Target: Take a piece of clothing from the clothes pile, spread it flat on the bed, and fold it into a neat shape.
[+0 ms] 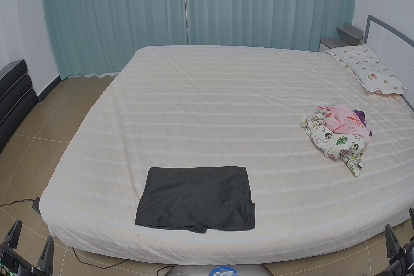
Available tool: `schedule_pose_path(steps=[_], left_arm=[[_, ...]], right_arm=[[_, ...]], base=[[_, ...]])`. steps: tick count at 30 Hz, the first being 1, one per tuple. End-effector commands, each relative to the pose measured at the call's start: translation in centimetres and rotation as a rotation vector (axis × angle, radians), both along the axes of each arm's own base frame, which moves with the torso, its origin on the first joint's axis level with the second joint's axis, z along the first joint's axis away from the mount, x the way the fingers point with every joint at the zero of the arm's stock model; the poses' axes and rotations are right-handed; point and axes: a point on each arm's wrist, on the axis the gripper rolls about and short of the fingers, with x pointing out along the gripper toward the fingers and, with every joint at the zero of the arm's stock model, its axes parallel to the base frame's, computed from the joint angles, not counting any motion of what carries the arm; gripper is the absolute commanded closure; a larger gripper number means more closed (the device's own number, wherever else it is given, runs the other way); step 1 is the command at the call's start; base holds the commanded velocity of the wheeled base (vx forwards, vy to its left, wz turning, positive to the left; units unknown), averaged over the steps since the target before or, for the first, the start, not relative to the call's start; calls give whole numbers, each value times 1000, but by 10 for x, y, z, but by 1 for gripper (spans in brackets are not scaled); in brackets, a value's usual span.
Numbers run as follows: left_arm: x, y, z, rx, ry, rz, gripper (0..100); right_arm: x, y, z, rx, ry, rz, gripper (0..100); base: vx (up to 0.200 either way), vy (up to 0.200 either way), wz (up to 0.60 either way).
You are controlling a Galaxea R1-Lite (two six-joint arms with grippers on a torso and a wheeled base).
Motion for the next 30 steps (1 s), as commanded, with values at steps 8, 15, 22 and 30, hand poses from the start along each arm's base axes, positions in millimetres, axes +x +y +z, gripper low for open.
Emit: schedule_pose_path(steps=[8, 15, 22, 30], left_arm=[[1, 0, -4, -1, 13, 0, 0], [1, 0, -4, -1, 11, 0, 0], [1, 0, -4, -1, 11, 0, 0], [1, 0, -4, -1, 13, 0, 0]], right_arm=[[0, 0, -5, 3, 2, -1, 0], [0, 0, -5, -7, 2, -3, 0], [0, 0, -5, -10, 3, -3, 0], [0, 0, -5, -16, 1, 3, 0]], base=[[0, 0, 0], [0, 0, 0], [0, 0, 0], [0, 0, 0]])
